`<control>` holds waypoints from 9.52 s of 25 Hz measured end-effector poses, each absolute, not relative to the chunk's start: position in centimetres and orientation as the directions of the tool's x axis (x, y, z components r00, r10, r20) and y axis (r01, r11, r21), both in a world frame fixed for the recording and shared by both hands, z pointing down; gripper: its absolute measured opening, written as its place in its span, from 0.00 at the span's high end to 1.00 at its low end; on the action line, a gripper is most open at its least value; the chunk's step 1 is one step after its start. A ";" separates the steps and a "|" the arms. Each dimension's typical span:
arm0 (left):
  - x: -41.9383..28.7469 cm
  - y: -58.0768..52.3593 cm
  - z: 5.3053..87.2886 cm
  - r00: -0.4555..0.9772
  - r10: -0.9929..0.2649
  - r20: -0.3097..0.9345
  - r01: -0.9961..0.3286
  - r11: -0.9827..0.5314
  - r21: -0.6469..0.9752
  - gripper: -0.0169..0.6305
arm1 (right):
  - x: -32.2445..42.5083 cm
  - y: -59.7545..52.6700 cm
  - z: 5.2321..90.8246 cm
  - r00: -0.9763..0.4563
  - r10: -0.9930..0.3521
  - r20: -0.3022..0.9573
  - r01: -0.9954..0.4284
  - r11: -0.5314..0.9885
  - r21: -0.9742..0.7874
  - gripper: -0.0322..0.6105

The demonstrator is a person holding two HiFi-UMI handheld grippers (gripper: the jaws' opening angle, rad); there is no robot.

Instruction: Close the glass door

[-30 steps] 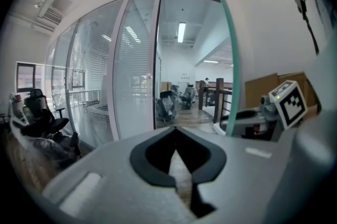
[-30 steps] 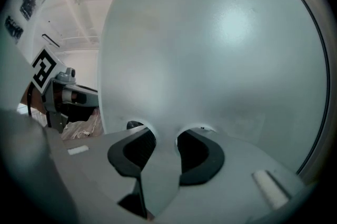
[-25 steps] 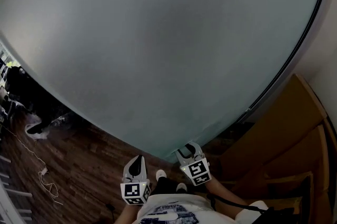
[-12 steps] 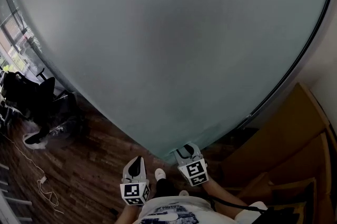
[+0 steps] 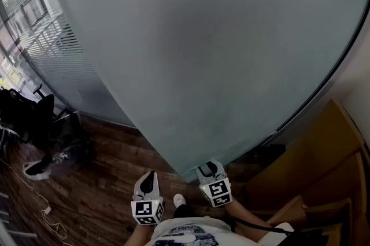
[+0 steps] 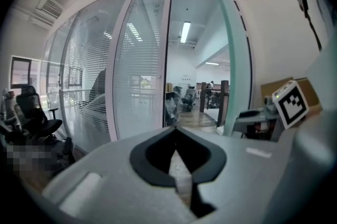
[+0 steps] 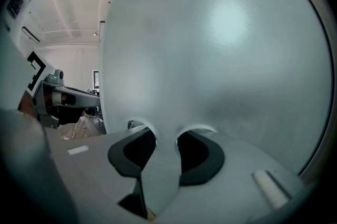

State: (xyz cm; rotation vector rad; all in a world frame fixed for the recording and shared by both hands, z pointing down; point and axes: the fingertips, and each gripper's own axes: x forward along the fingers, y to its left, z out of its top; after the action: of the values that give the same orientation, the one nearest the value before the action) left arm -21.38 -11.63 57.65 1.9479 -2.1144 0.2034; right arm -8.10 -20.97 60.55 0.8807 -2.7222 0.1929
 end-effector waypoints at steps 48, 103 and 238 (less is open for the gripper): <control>-34.2 -19.4 61.2 -0.071 -0.941 0.331 -0.986 0.117 0.119 0.97 | -18.9 -43.1 61.6 -0.631 -0.745 0.217 -0.763 0.647 0.004 0.76; -40.3 -38.6 60.7 -0.129 -0.924 0.361 -0.981 0.171 0.087 0.97 | -23.5 -60.2 61.2 -0.457 -0.866 0.204 -0.883 0.469 0.013 0.76; -30.6 -16.9 59.5 0.015 -0.951 0.308 -0.997 0.011 0.083 0.97 | -8.5 -27.8 56.9 -0.616 -0.757 0.217 -0.784 0.614 -0.086 0.94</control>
State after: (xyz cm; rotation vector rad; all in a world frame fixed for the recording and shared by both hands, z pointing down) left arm -30.56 -16.88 59.47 2.0185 -2.0137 0.2337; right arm -8.46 -27.83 56.94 1.2883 -2.6773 0.2576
